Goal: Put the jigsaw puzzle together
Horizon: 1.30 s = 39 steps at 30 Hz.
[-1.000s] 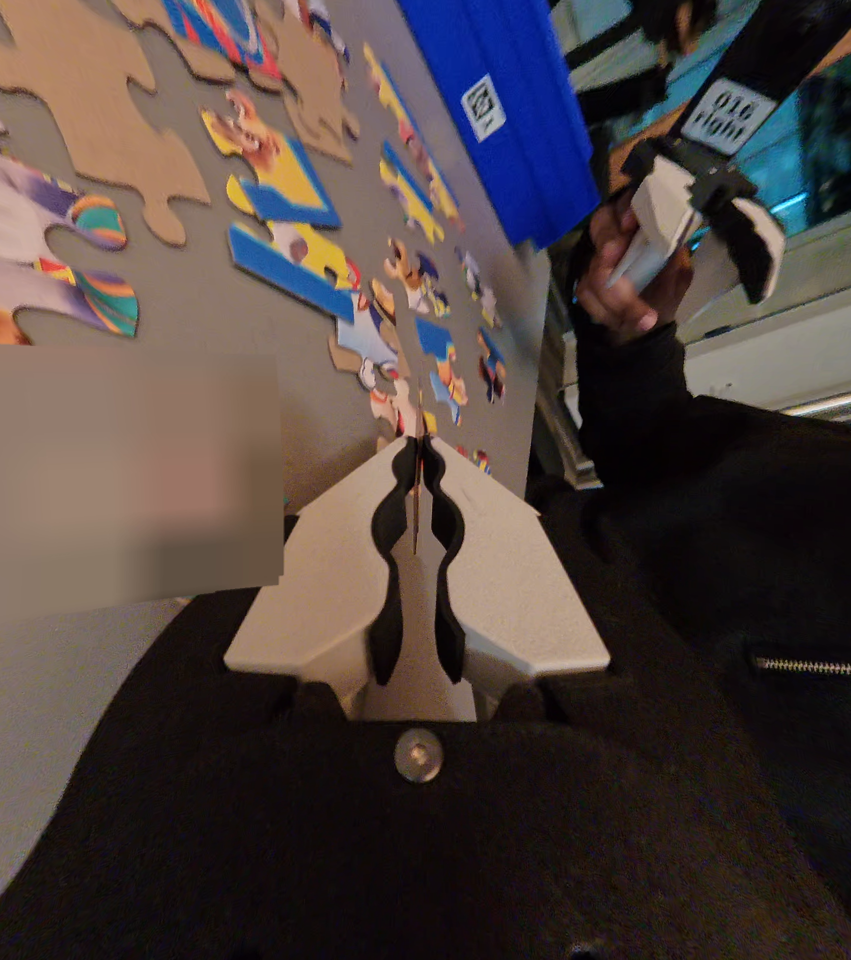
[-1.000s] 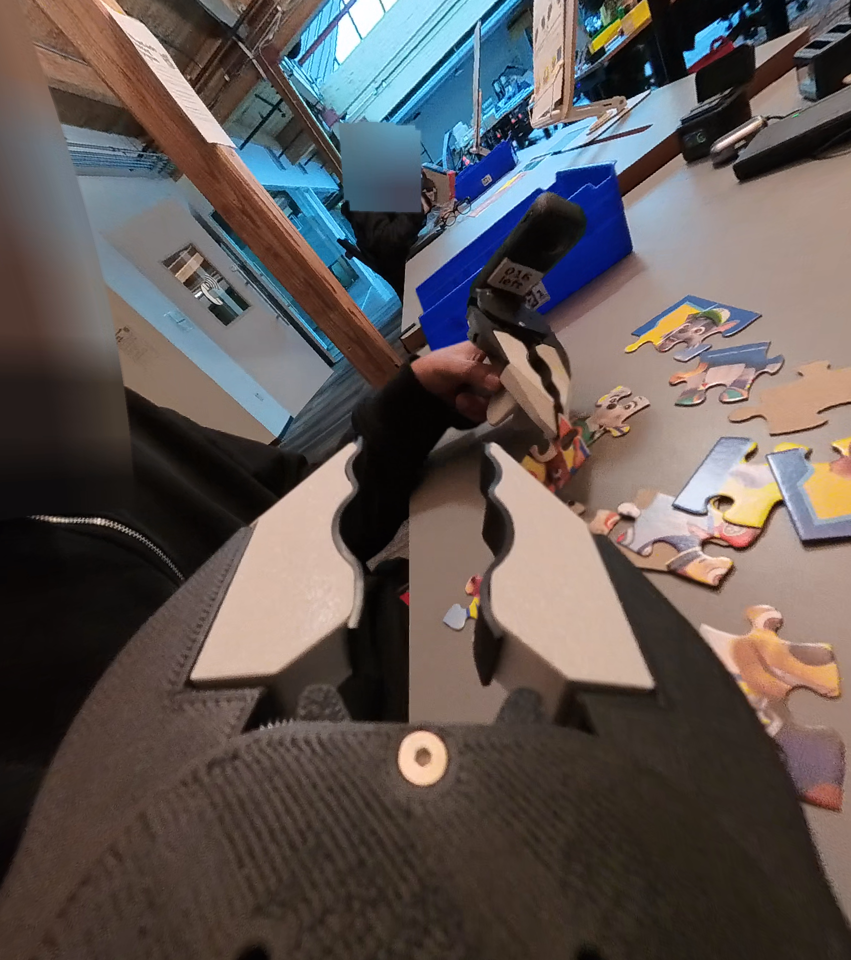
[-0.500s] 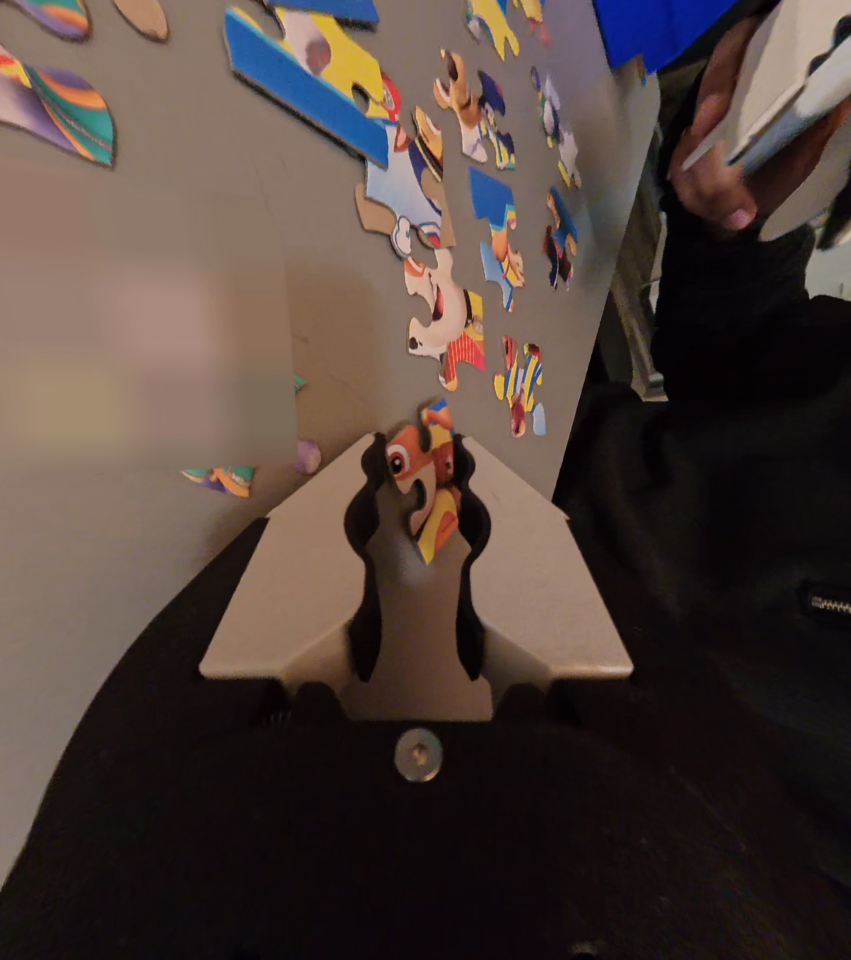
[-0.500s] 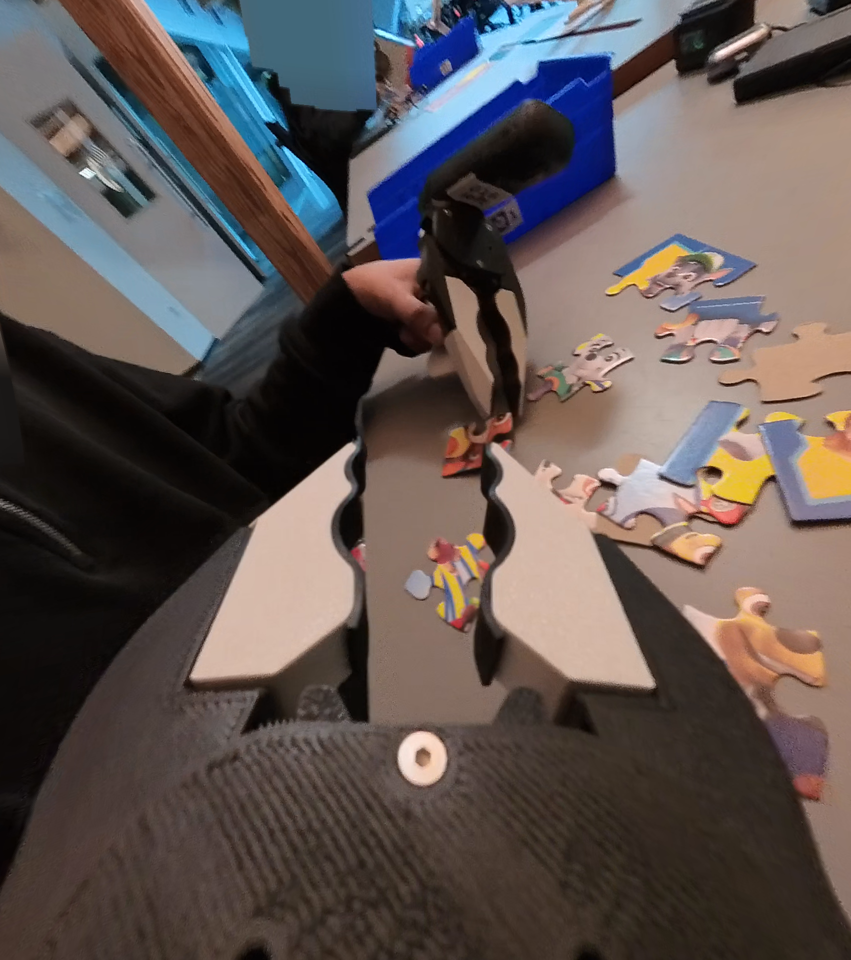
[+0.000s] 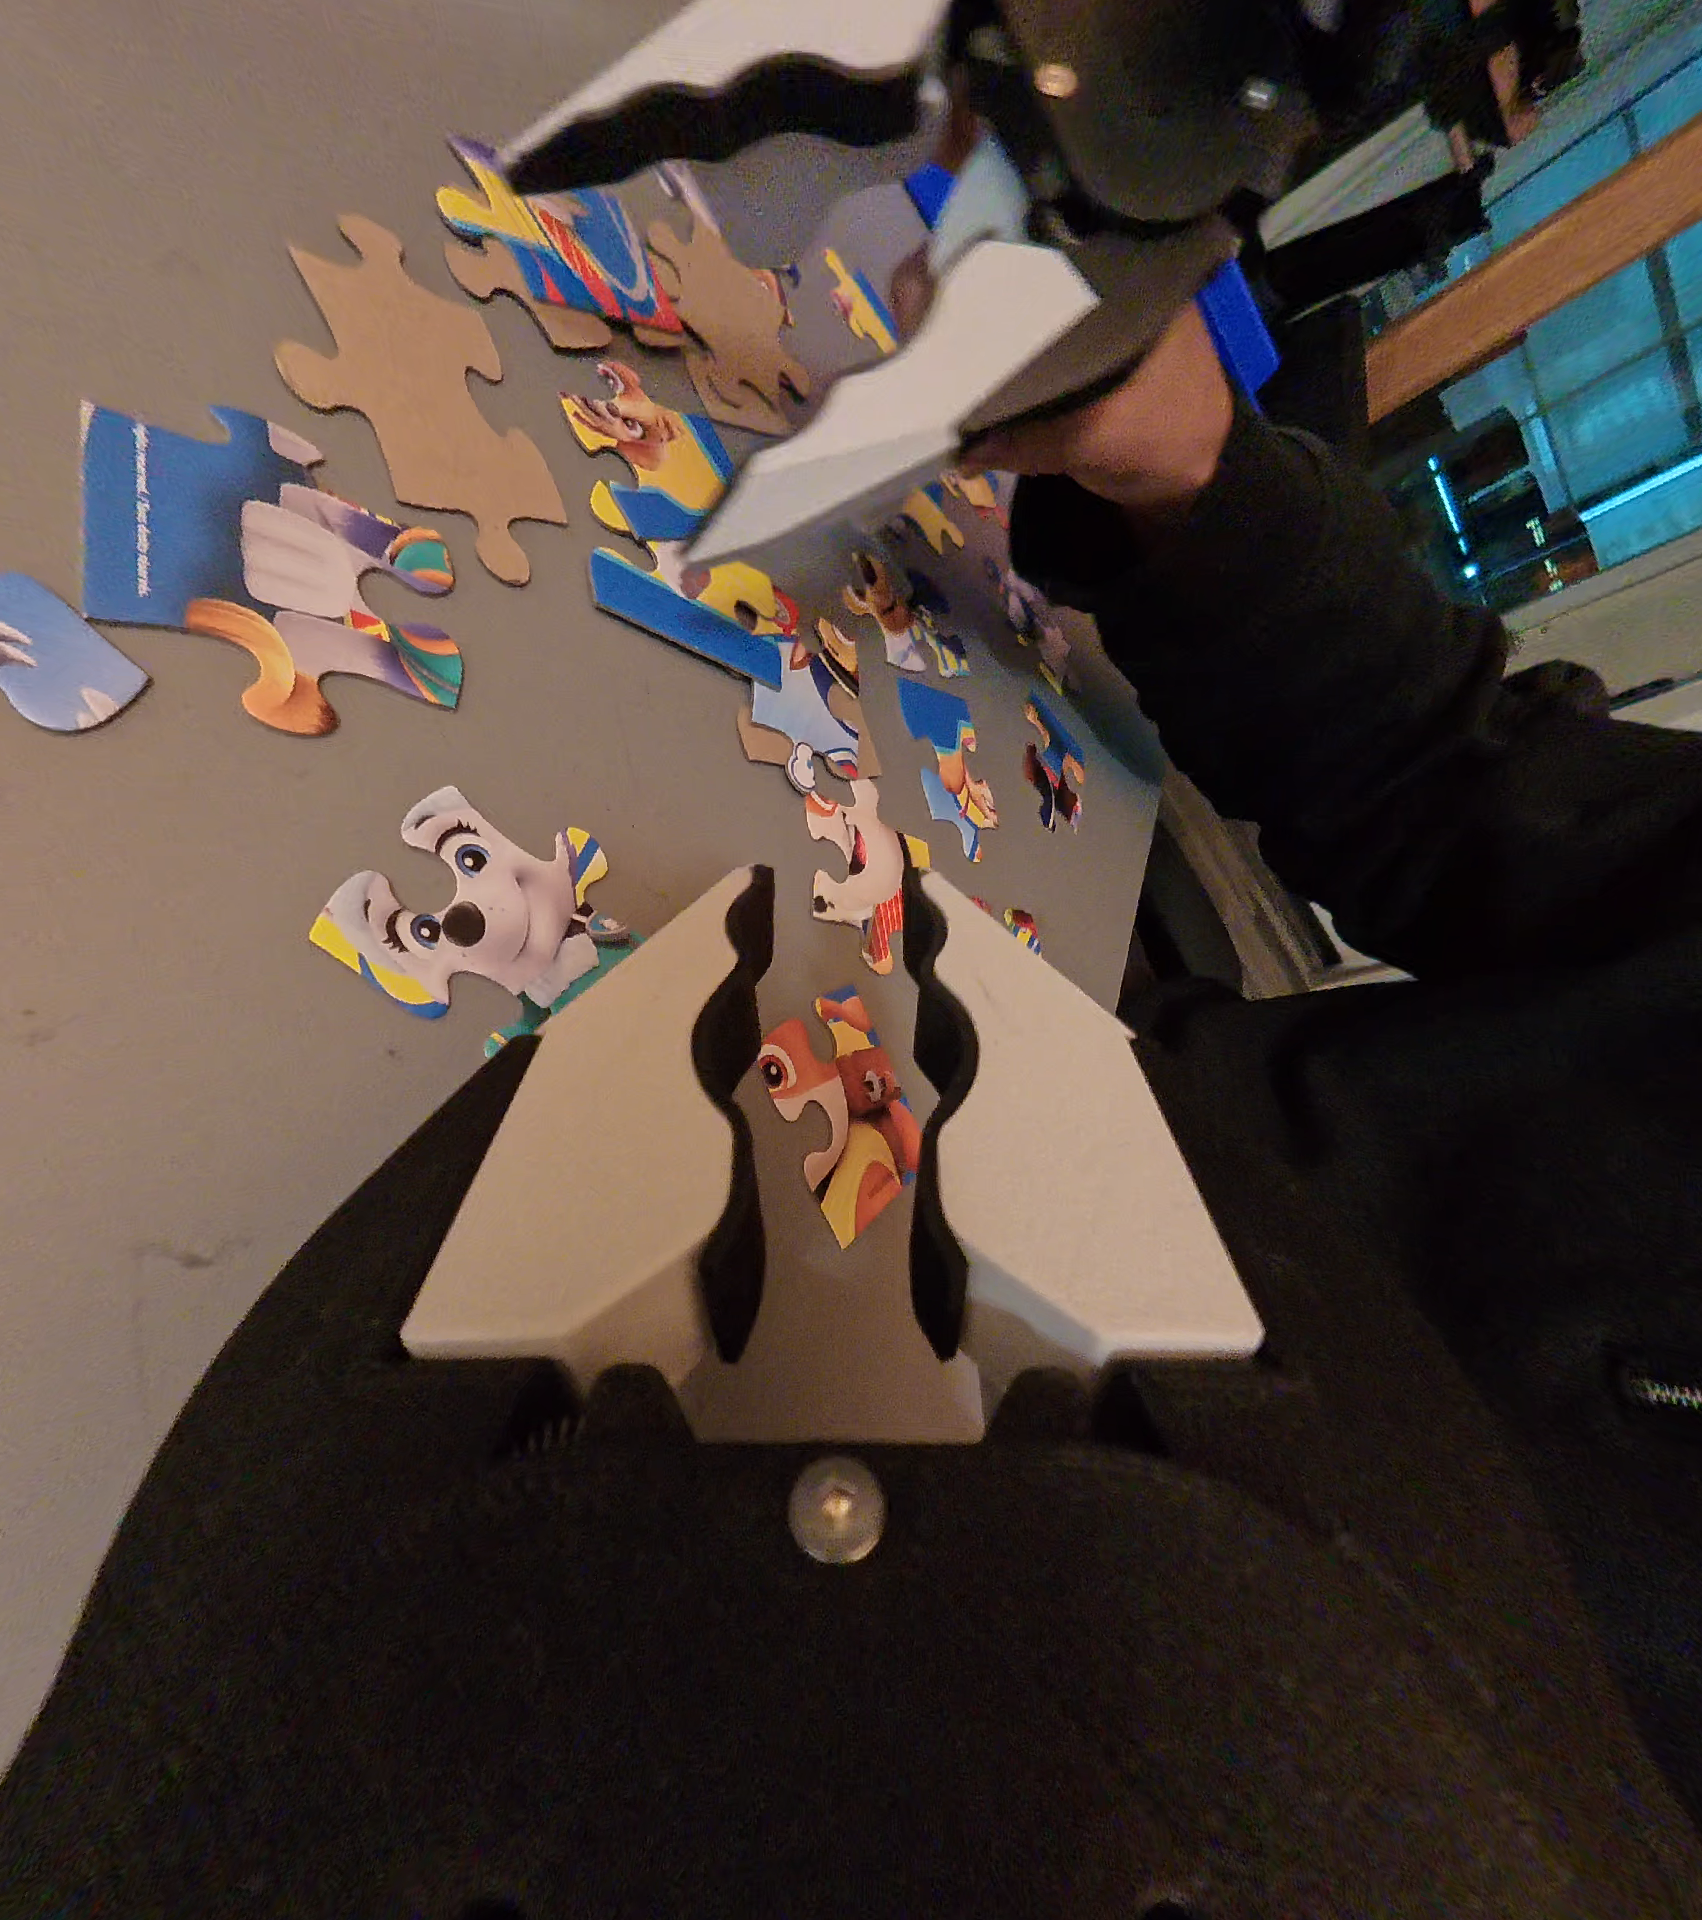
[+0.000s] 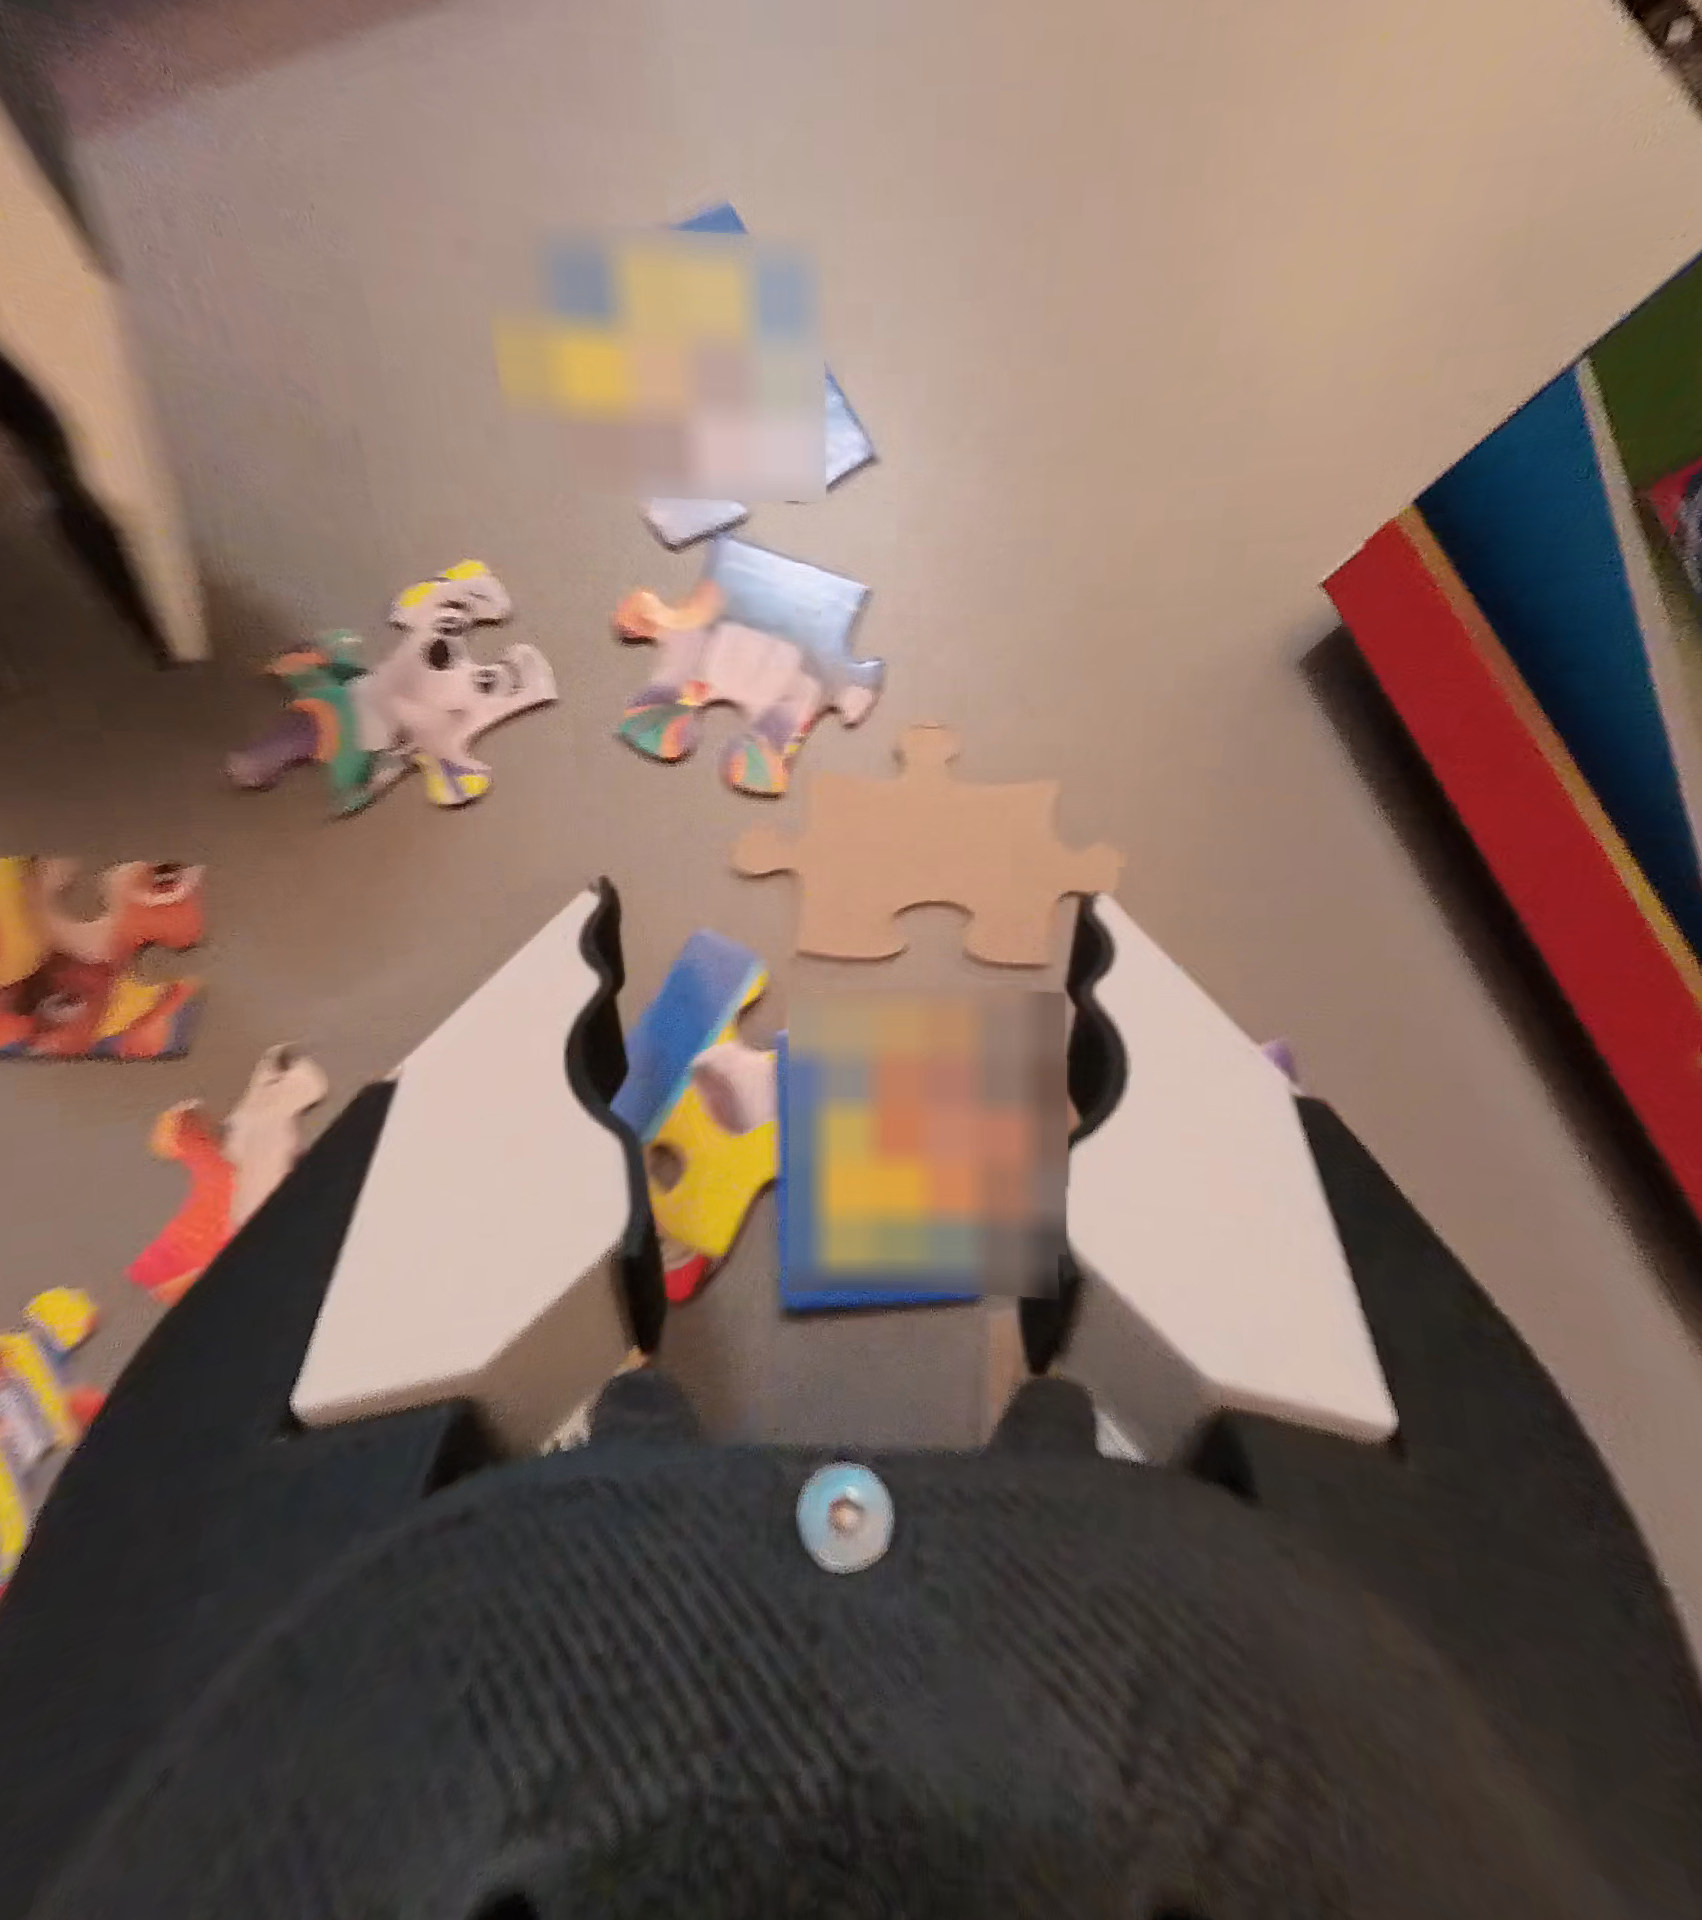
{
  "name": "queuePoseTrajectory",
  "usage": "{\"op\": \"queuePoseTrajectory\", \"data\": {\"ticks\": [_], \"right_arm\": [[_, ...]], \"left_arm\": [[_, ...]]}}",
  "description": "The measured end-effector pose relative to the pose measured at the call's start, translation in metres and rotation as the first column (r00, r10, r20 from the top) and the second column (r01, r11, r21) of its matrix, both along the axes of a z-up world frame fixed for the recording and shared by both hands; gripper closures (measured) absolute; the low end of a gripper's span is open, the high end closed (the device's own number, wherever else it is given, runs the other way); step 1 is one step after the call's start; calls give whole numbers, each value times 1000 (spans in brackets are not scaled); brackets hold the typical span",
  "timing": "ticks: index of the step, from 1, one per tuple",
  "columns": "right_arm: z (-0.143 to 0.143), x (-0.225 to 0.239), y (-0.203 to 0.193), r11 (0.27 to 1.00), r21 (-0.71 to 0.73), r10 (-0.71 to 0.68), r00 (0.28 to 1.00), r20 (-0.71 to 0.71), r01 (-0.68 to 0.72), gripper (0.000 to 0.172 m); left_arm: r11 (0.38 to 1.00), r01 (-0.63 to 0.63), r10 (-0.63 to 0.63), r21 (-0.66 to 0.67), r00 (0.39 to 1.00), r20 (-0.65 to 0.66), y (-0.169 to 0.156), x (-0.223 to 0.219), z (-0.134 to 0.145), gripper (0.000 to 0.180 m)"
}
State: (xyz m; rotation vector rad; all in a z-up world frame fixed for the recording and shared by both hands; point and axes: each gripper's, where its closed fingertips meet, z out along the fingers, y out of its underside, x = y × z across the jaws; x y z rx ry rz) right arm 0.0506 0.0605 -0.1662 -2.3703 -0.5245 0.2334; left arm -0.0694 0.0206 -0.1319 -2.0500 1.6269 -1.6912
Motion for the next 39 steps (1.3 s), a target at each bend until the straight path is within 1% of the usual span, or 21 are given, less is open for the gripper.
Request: {"op": "queuePoseTrajectory", "data": {"ticks": [3,5,8,11,13,14,20,22,25,28,31,34,35,37,38,39], "right_arm": [[-22,9,17,998,-57,-5,999,50,8,80],[-30,9,22,998,-69,5,998,69,0,75],[-34,5,24,997,-81,14,998,64,-8,69],[-35,3,21,997,-81,-8,998,69,13,68],[-34,3,21,998,-60,-30,998,60,34,71],[-33,3,20,998,-48,-37,998,53,39,81],[-31,2,17,999,-41,-23,998,50,25,83],[-22,-1,15,1000,-7,-13,999,46,13,83],[2,-14,9,997,72,29,999,15,-30,82],[33,-34,-1,978,179,108,994,4,-107,83],[57,-54,-14,944,276,173,984,50,-180,83],[69,-66,-22,916,326,192,970,151,-232,82],[71,-70,-24,909,335,196,963,184,-249,82],[74,-75,-27,896,351,198,951,237,-274,82],[74,-77,-28,891,354,198,945,259,-284,82],[74,-77,-29,890,354,192,940,284,-288,83]], "left_arm": [[1000,-3,3,1,1000,25,3,0,3,159],[1000,-12,12,-10,999,43,6,0,4,160],[999,-28,31,-47,997,71,12,1,6,162],[996,-46,53,-75,994,92,18,1,7,163],[995,-59,68,-82,992,104,22,1,8,164],[994,-64,73,-84,991,110,23,1,9,165],[992,-83,94,-90,987,134,26,3,13,165],[992,-85,97,-88,985,142,26,4,14,165],[990,-94,111,-107,979,169,27,7,18,163],[977,-121,158,-177,965,208,30,14,25,152],[954,-127,196,-273,950,244,26,25,31,137],[949,-86,164,-302,956,244,11,35,29,132],[951,-77,154,-299,958,242,7,38,28,134],[956,-62,137,-288,959,248,-2,43,28,146],[957,-48,126,-286,957,260,-5,44,30,156],[957,-32,116,-288,953,281,-9,44,34,172]]}}
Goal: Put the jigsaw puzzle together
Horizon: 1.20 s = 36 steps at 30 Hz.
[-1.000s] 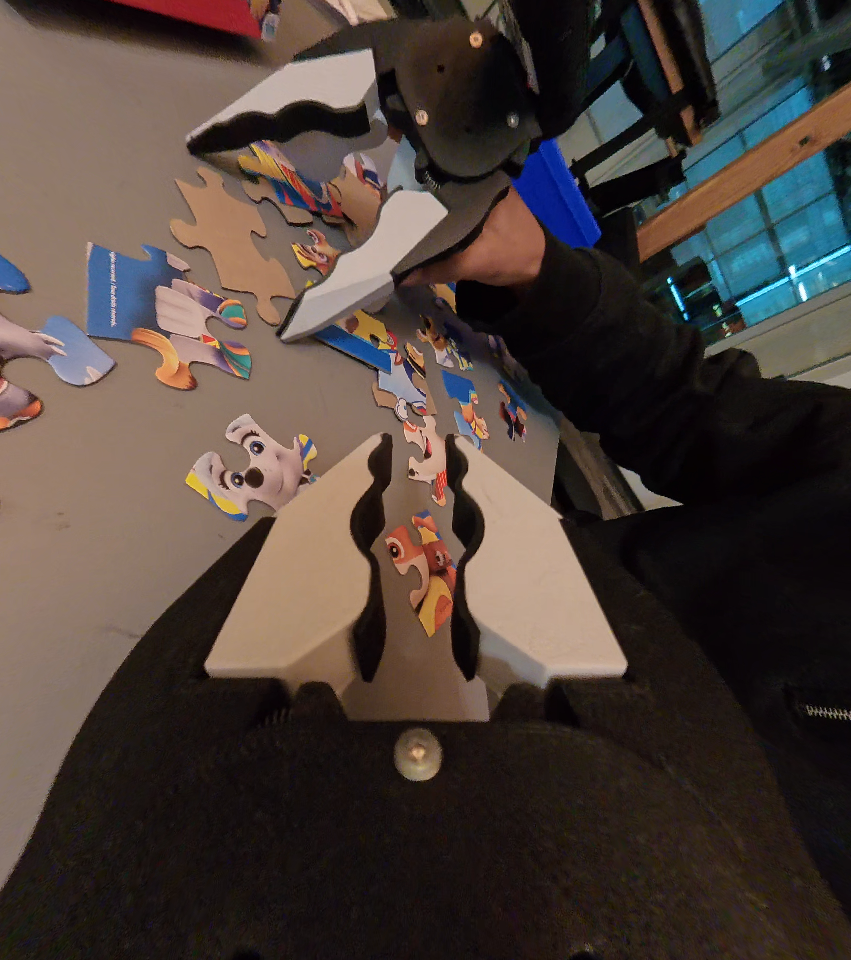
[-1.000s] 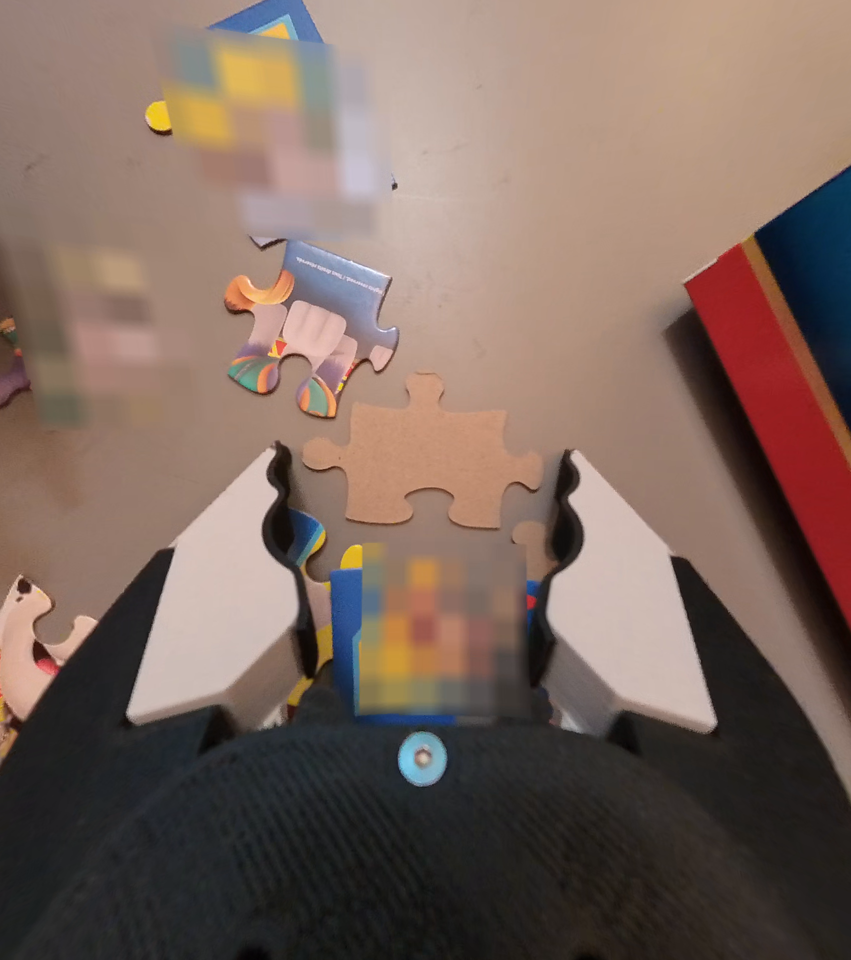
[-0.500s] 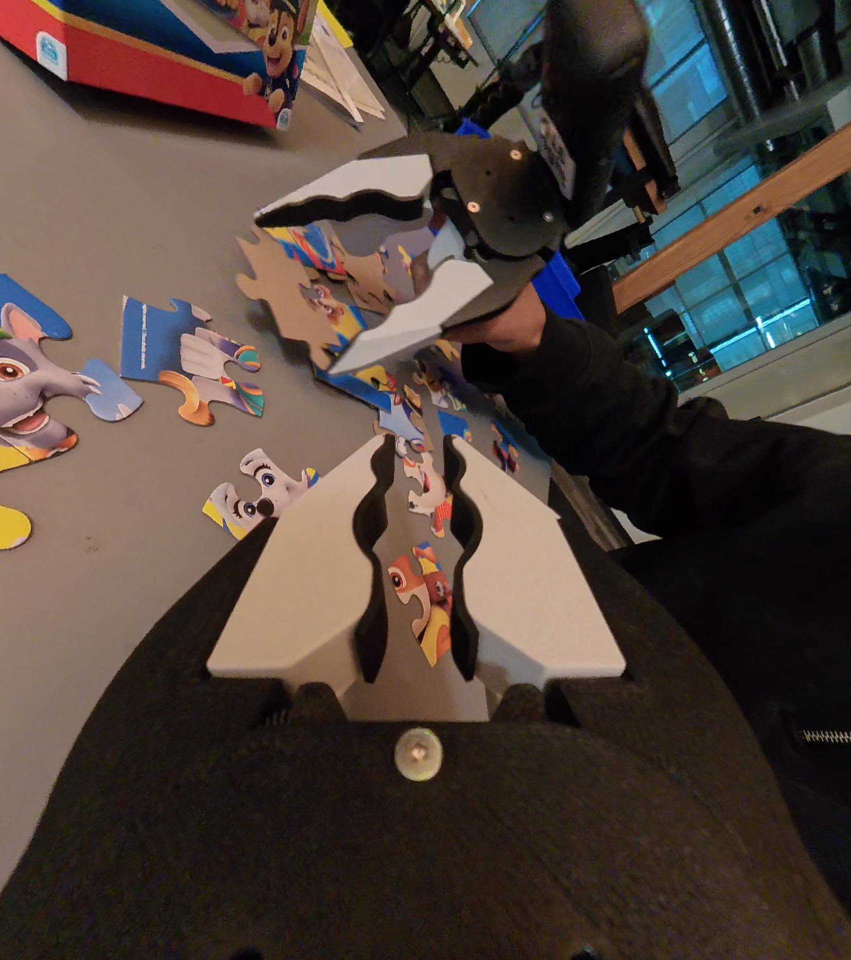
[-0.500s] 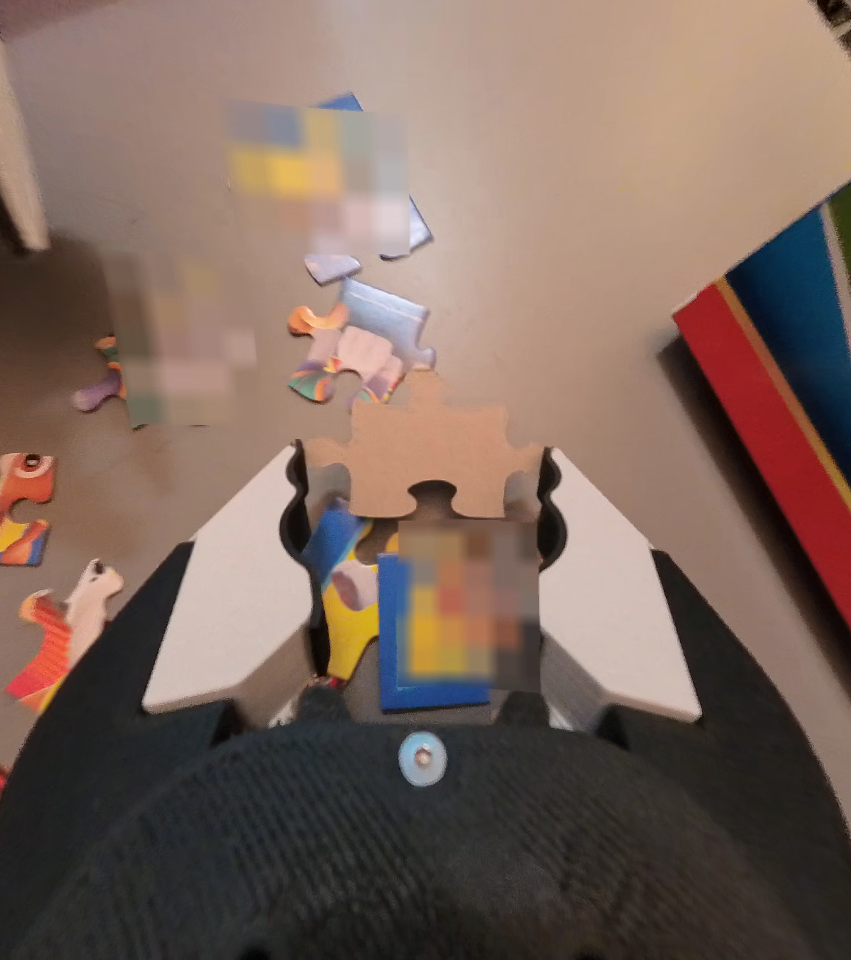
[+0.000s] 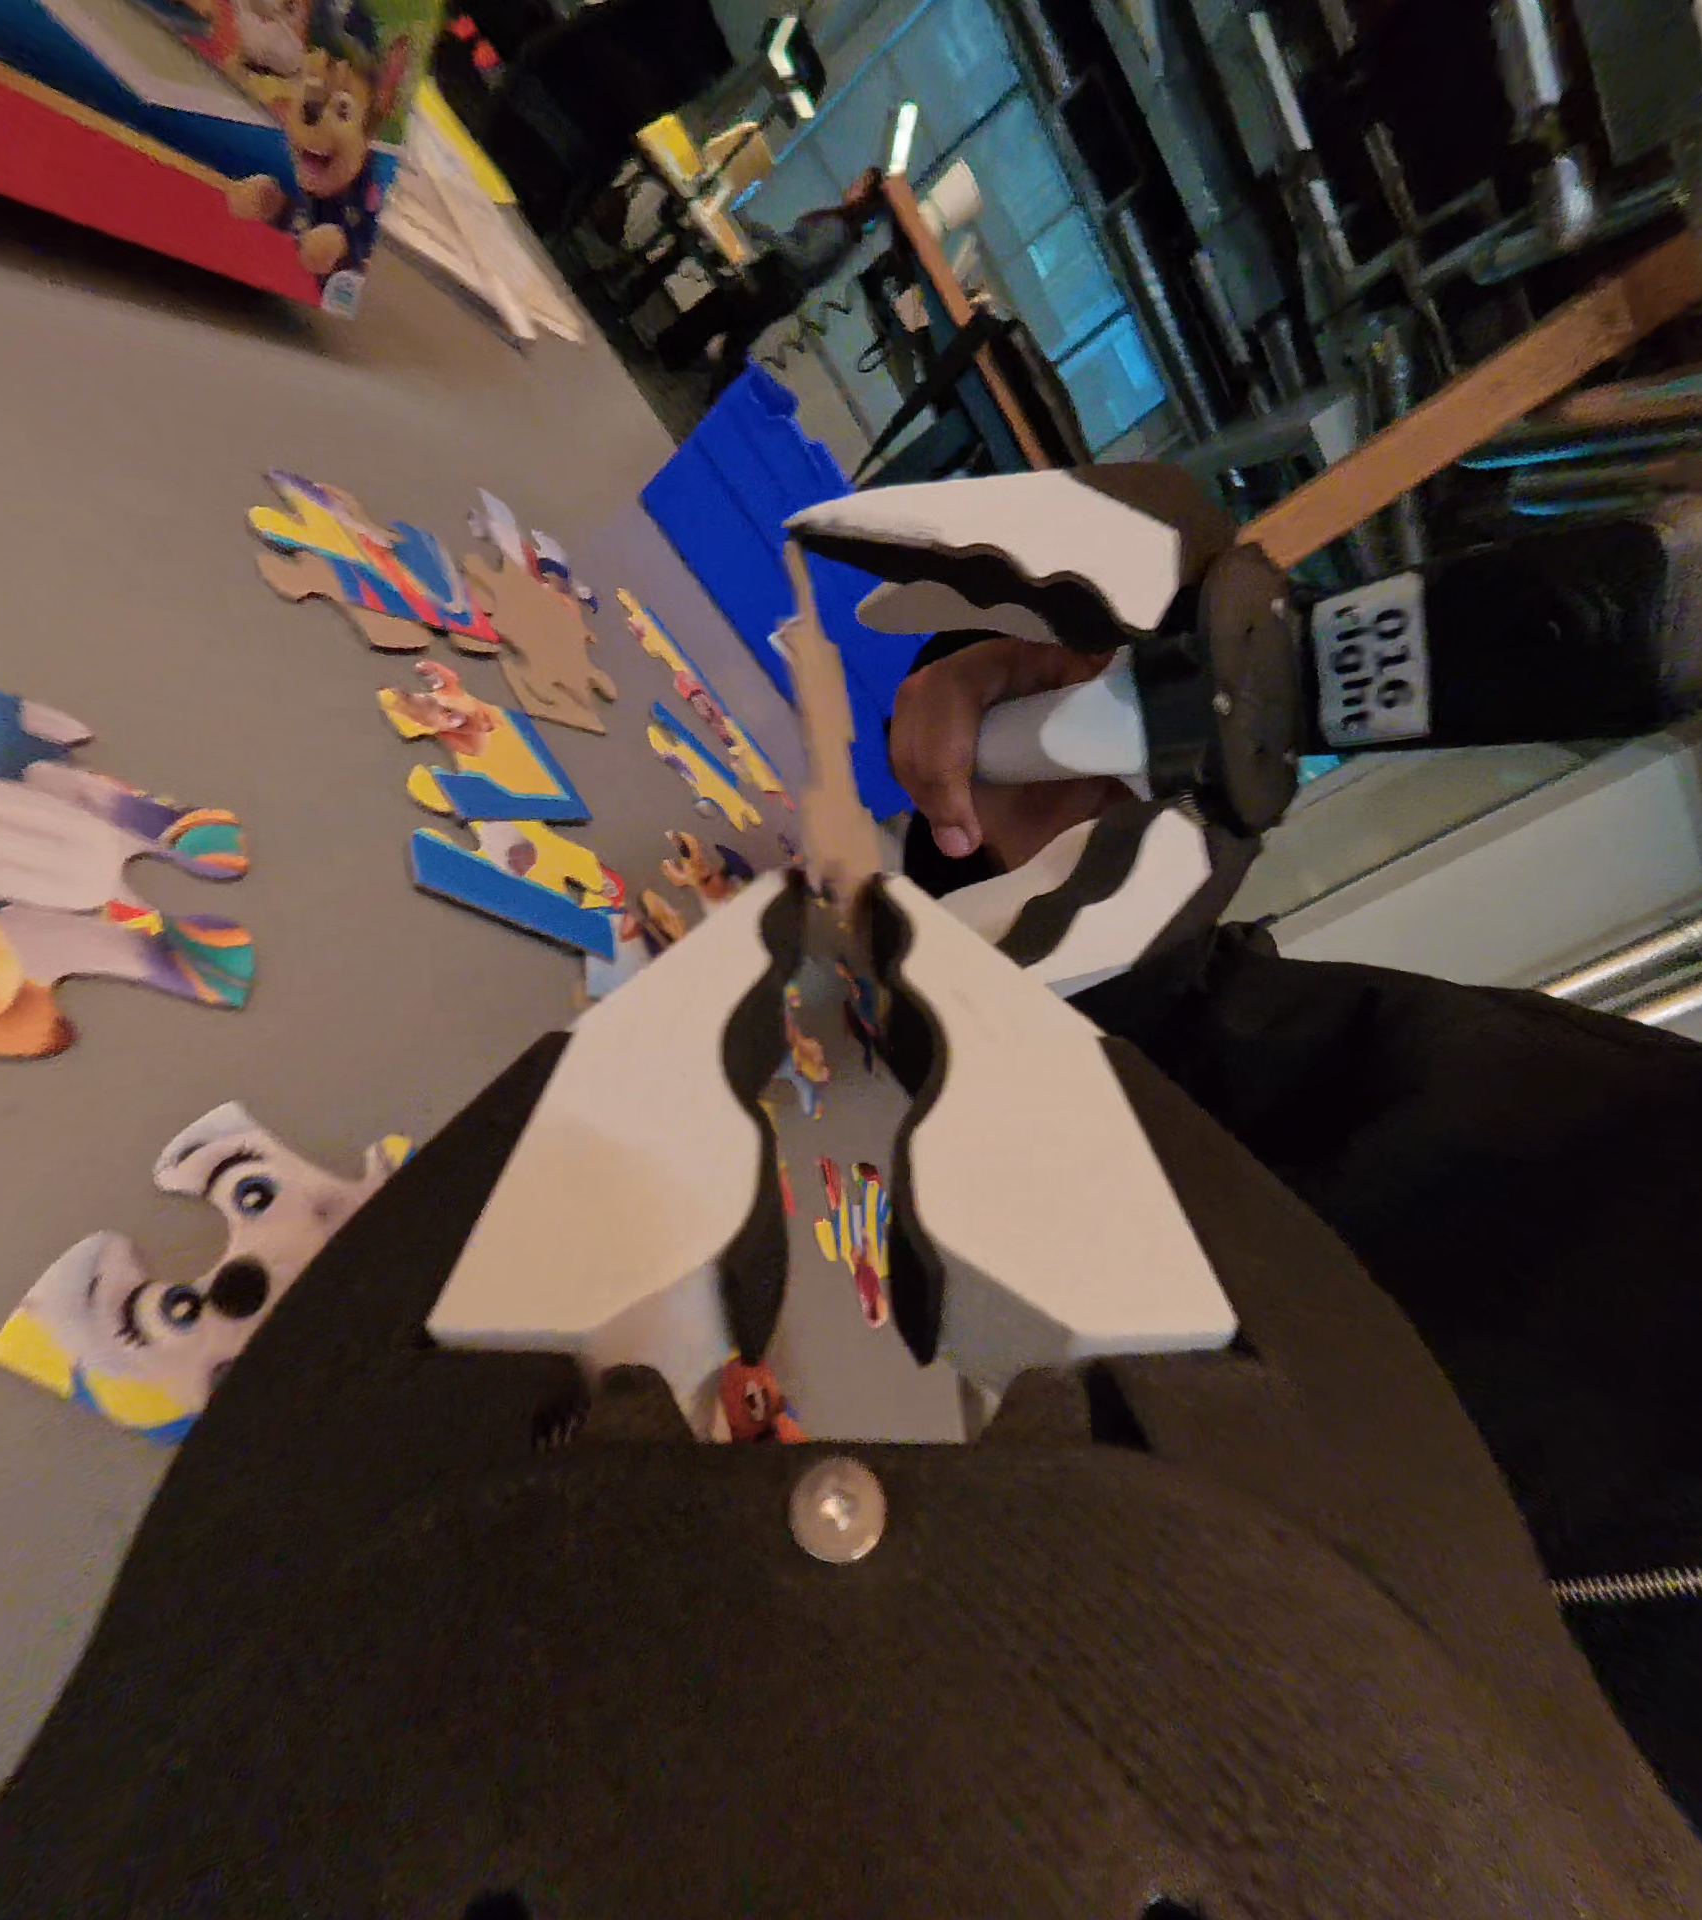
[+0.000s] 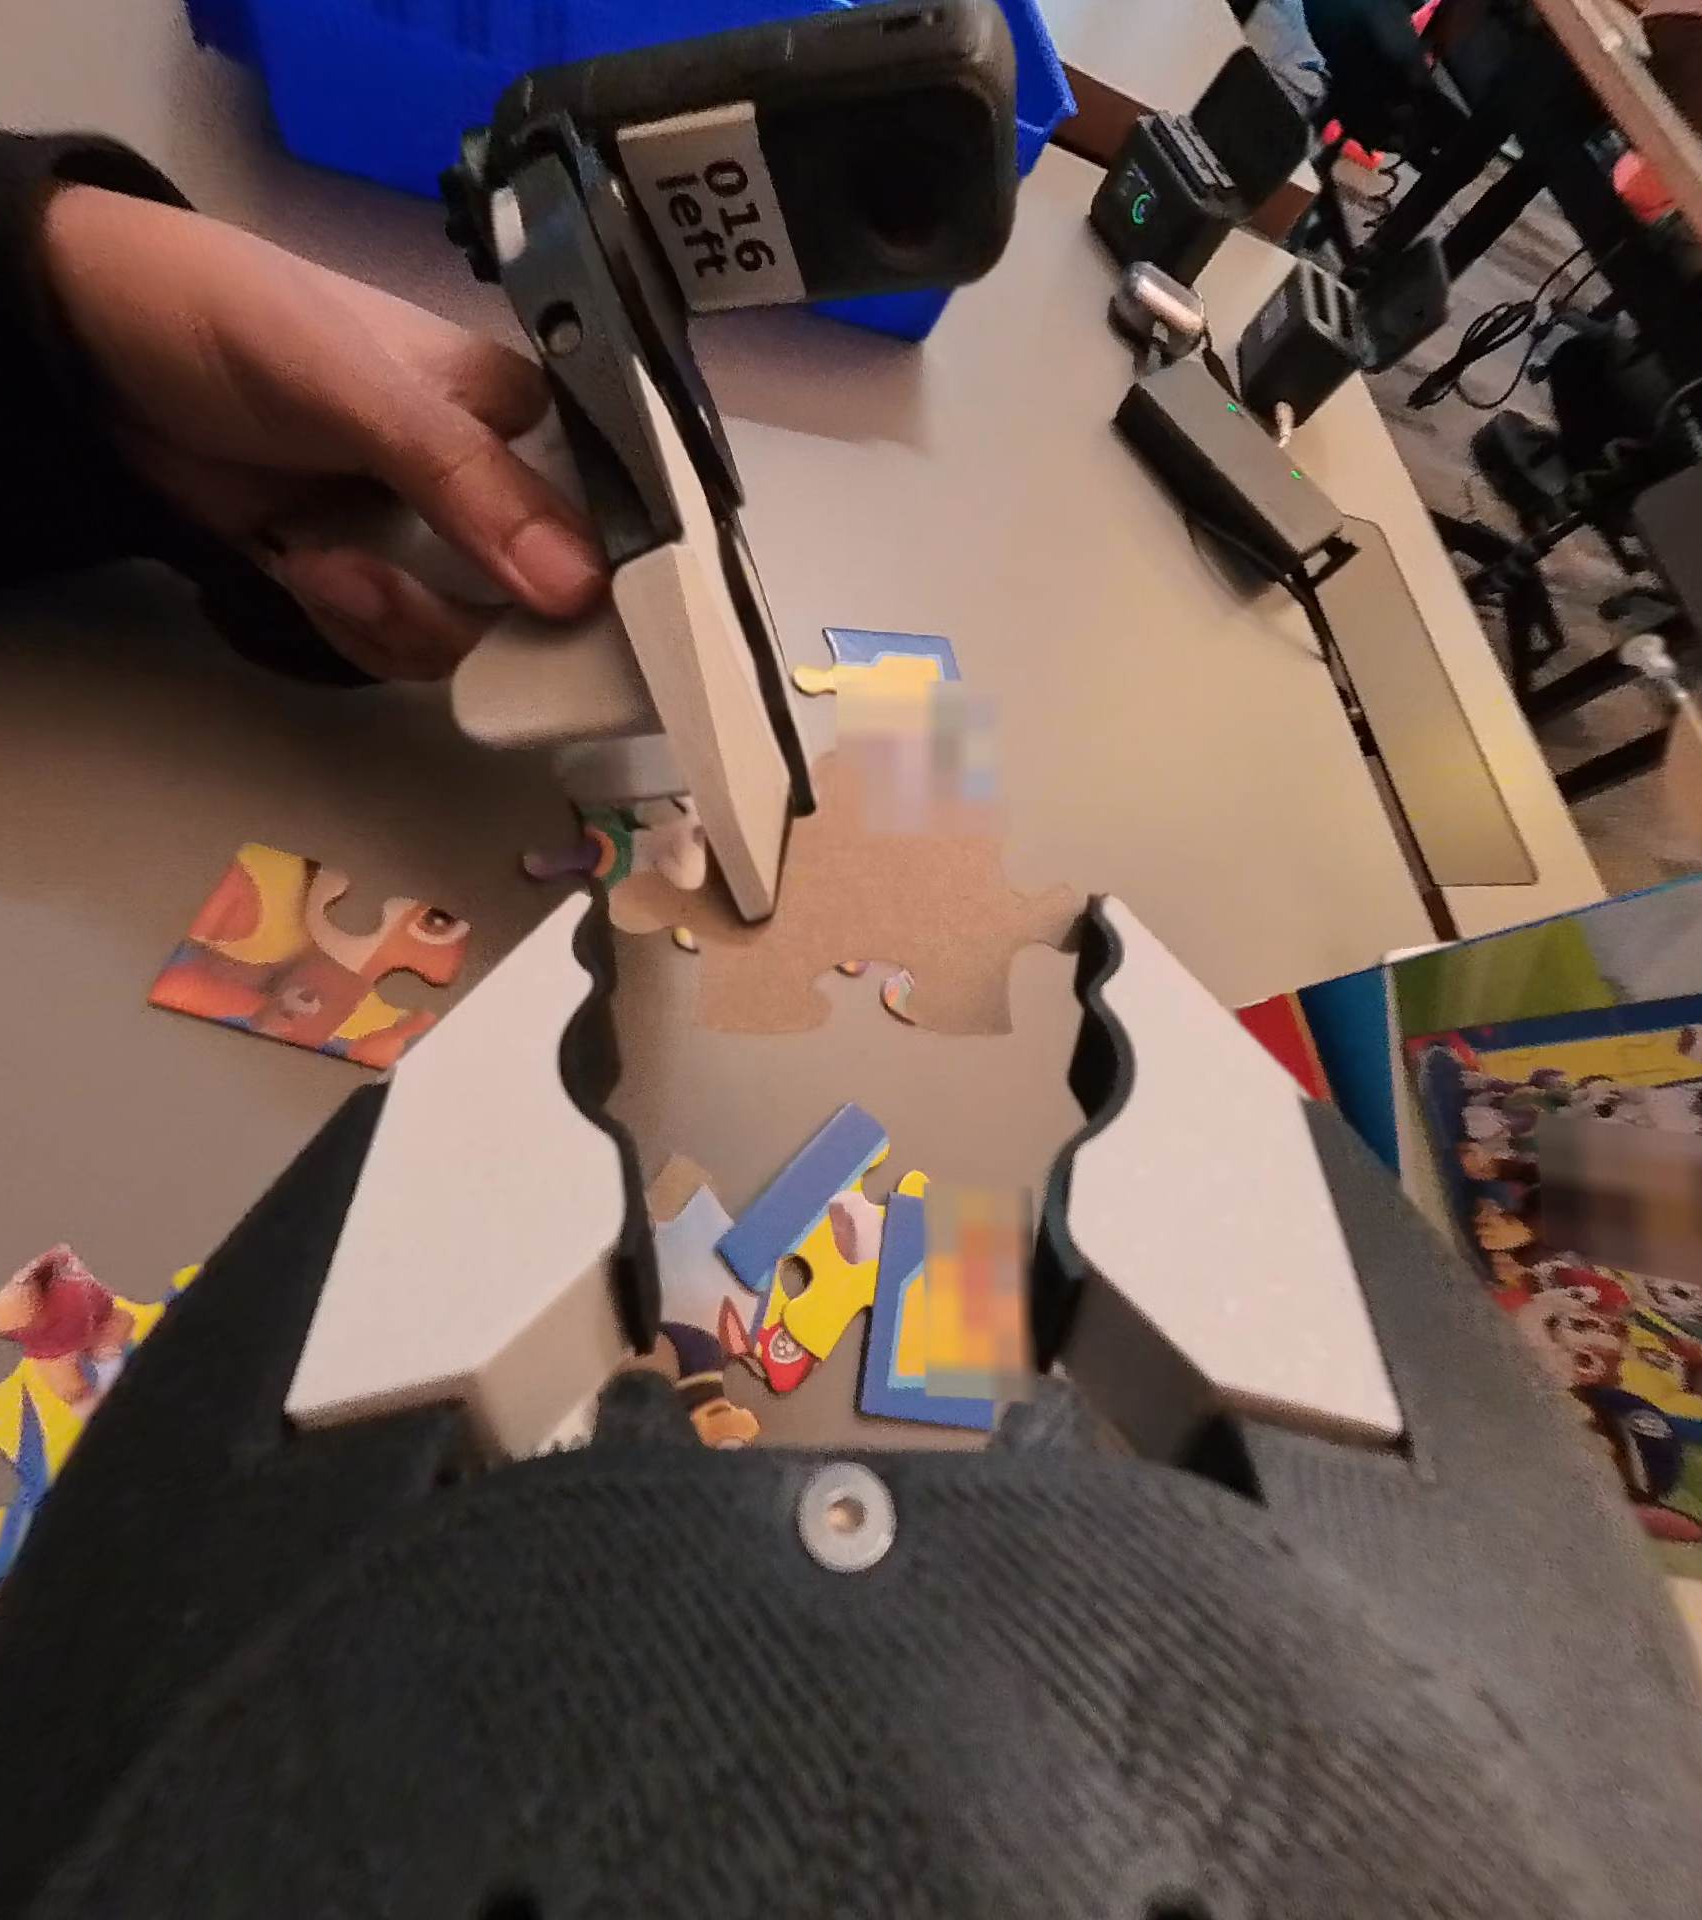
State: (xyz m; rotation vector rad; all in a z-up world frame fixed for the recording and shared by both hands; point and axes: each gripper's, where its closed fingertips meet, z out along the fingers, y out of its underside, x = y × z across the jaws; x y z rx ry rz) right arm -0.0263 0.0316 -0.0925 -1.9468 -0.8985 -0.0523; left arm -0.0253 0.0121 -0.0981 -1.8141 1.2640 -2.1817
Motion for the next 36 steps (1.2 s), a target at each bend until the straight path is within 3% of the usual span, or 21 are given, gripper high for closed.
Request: {"op": "queuePoseTrajectory", "data": {"ticks": [1,5,7,9,11,12,14,16,19,22,24,26,28,31,36], "right_arm": [[-1,2,0,1000,9,-10,1000,23,10,82],[3,9,-1,998,44,-45,999,13,44,88],[6,12,-5,997,42,-58,998,-31,59,88],[6,17,-9,996,38,-76,995,-63,78,89],[3,23,-14,995,33,-96,992,-77,99,90],[1,26,-16,994,29,-105,991,-82,108,90],[-3,31,-20,992,16,-121,988,-99,123,91],[-5,33,-23,991,-1,-131,982,-139,132,91],[-2,35,-27,990,-17,-142,966,-214,141,92],[4,37,-30,988,-19,-154,953,-260,154,94],[6,39,-32,987,-17,-161,949,-270,163,94],[8,40,-34,986,-16,-166,948,-270,168,95],[8,41,-36,985,-15,-168,949,-267,170,95],[8,40,-39,985,-15,-169,950,-262,171,95],[5,37,-40,985,-28,-171,946,-274,170,95]], "left_arm": [[1000,-3,3,-7,1000,19,-1,0,4,180],[985,-142,141,93,990,14,25,-4,5,180],[943,-237,247,234,969,-12,50,-16,5,180],[843,-272,352,464,931,-94,75,-38,-2,180],[709,-229,457,667,869,-187,97,-69,-9,180],[677,-196,504,710,826,-252,105,-85,-14,180],[681,-133,564,720,721,-401,115,-116,-30,180],[667,-80,597,741,652,-467,121,-133,-42,180],[651,1,605,759,604,-519,119,-135,-55,180],[615,164,589,771,553,-588,105,-134,-71,180],[610,252,541,751,560,-627,88,-128,-80,174],[649,289,461,704,587,-666,68,-120,-85,149],[689,288,401,665,613,-681,56,-116,-84,137],[704,212,400,677,670,-626,57,-110,-68,136],[699,-39,496,714,745,-446,84,-100,-30,137]]}}
